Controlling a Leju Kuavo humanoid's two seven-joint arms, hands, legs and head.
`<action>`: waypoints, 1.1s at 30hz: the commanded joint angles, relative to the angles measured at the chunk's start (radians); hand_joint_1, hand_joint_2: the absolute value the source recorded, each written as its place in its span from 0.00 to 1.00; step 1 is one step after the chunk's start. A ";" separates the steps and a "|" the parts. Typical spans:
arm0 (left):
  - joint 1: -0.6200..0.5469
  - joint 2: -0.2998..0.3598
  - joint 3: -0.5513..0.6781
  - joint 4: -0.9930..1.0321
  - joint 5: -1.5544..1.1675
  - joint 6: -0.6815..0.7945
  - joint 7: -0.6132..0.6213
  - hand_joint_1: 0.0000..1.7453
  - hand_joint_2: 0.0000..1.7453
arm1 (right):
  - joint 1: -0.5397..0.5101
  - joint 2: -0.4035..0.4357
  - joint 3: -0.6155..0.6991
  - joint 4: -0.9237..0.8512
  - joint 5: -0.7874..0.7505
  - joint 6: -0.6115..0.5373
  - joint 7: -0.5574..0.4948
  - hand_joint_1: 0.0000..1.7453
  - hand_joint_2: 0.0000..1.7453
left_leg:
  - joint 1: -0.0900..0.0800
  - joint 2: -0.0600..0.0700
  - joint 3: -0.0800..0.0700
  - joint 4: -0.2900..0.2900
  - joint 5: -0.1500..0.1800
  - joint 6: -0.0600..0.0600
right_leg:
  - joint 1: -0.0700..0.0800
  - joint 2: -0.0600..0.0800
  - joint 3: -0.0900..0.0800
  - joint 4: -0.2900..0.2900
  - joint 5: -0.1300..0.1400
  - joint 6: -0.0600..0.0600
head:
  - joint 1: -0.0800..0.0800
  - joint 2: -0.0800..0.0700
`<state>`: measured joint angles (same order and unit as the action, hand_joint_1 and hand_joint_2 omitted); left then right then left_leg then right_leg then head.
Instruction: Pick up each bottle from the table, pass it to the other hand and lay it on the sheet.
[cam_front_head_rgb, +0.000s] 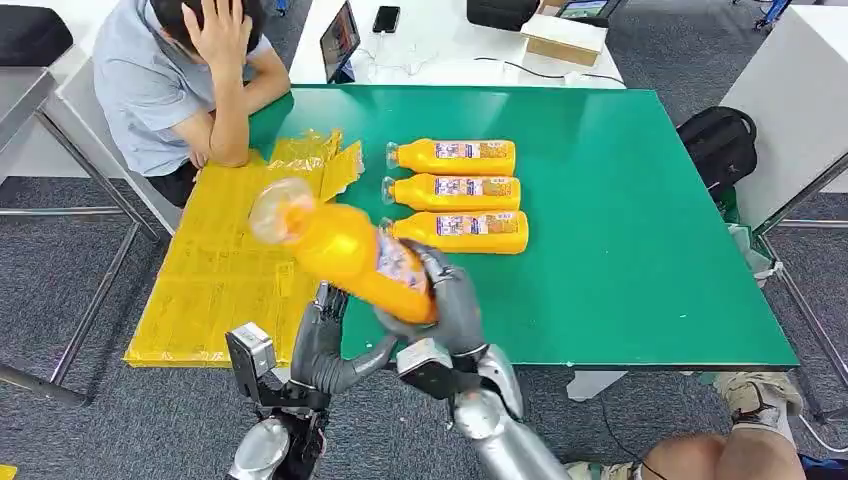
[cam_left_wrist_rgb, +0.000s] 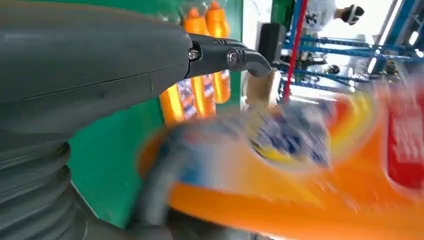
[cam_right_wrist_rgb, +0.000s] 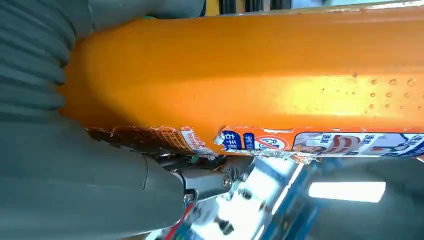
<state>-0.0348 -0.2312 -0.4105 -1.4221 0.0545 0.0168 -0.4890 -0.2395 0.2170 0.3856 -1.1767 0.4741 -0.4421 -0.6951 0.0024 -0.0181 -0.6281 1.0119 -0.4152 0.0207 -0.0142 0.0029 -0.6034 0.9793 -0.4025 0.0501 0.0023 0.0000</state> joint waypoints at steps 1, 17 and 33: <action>-0.040 0.041 -0.027 0.023 0.067 -0.042 -0.014 0.00 1.00 | -0.076 0.017 0.155 0.286 0.013 -0.041 -0.003 1.00 1.00 | 0.001 0.003 0.005 -0.001 -0.001 -0.001 | 0.001 0.002 0.004 -0.001 0.000 -0.002 | 0.000 0.000; -0.045 0.033 -0.019 0.008 0.140 -0.106 -0.014 0.00 1.00 | -0.091 0.046 0.209 0.435 0.001 -0.012 -0.003 1.00 1.00 | 0.001 0.001 0.006 -0.001 -0.002 -0.002 | 0.001 -0.001 0.005 -0.001 -0.002 -0.003 | 0.000 0.000; -0.041 0.027 -0.004 0.071 0.200 -0.138 0.075 1.00 1.00 | -0.071 0.036 0.211 0.371 0.015 -0.022 0.009 0.00 1.00 | 0.000 0.000 0.002 -0.001 -0.001 -0.001 | 0.000 -0.001 0.002 -0.001 -0.001 -0.002 | 0.000 0.000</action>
<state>-0.0289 -0.2094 -0.3818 -1.4179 0.2442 -0.0893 -0.4352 -0.3055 0.2621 0.5390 -0.8431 0.4829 -0.4768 -0.6878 0.0019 -0.0175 -0.6284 1.0118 -0.4151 0.0207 -0.0149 0.0030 -0.6042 0.9792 -0.4025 0.0501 0.0027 0.0000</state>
